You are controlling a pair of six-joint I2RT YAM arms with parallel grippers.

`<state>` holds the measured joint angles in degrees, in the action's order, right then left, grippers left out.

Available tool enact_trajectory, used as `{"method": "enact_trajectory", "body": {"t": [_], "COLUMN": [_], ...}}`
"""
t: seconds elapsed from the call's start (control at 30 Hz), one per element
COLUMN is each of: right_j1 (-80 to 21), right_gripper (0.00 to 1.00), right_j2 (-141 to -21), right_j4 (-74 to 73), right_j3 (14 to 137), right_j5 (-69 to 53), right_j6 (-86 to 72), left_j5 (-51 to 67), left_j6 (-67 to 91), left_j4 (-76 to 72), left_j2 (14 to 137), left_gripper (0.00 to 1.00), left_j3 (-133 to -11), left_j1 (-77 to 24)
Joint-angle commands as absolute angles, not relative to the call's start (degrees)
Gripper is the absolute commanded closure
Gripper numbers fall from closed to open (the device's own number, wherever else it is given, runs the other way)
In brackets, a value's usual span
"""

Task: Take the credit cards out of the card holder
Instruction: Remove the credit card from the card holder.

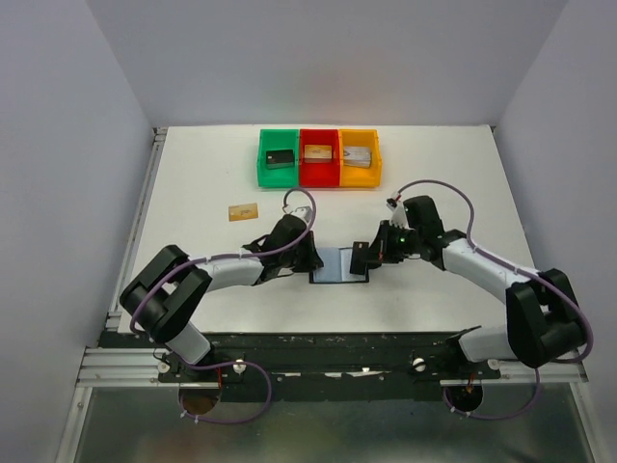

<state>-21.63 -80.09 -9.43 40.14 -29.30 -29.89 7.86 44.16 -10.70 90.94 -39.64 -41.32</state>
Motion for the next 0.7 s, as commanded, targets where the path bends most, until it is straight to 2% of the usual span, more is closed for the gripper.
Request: {"method": "enact_trajectory", "body": {"t": [0.0,0.03,0.2,0.27,0.4,0.47,0.6,0.67], "right_j1": [-21.36,-21.36,-21.36,-21.36,-21.45,-21.53,-22.32,-22.94], "right_gripper": [1.00,1.00,1.00,1.00,1.00,1.00,1.00,1.00], "right_j2": [-74.63,-73.66,-68.04,-66.28,-62.59,-61.53,-63.71,-64.42], "right_j4": [-14.49,-15.28,-19.77,-21.35,-24.26,-24.00,-30.03,-31.72], "right_j3": [40.78,41.04,43.15,44.47,47.02,48.16,54.38,56.68], "right_j5": [-24.88,-24.53,-23.82,-24.61,-24.51,-30.02,-39.44,-45.58], "right_j6": [-27.34,-26.90,-24.44,-23.91,-23.47,-21.81,-16.36,-14.86], "left_j5": [6.50,6.76,7.82,7.21,-1.99,-0.28,17.96,33.33], "left_j6": [40.35,39.65,36.30,35.42,32.87,32.00,31.38,32.08], "left_j4": [-6.77,-6.33,-4.58,-2.38,7.10,3.81,-15.86,-16.61], "left_j2": [87.98,87.46,81.58,78.15,70.33,64.72,55.83,55.11], "left_gripper": [0.99,0.93,0.43,0.33,0.30,0.30,0.30,0.30], "left_j3": [-42.97,-43.50,-45.87,-47.02,-48.60,-45.72,-37.10,-39.10], "left_j1": [-42.98,-43.33,-43.95,-43.94,-43.34,-40.53,-32.28,-26.84]}}
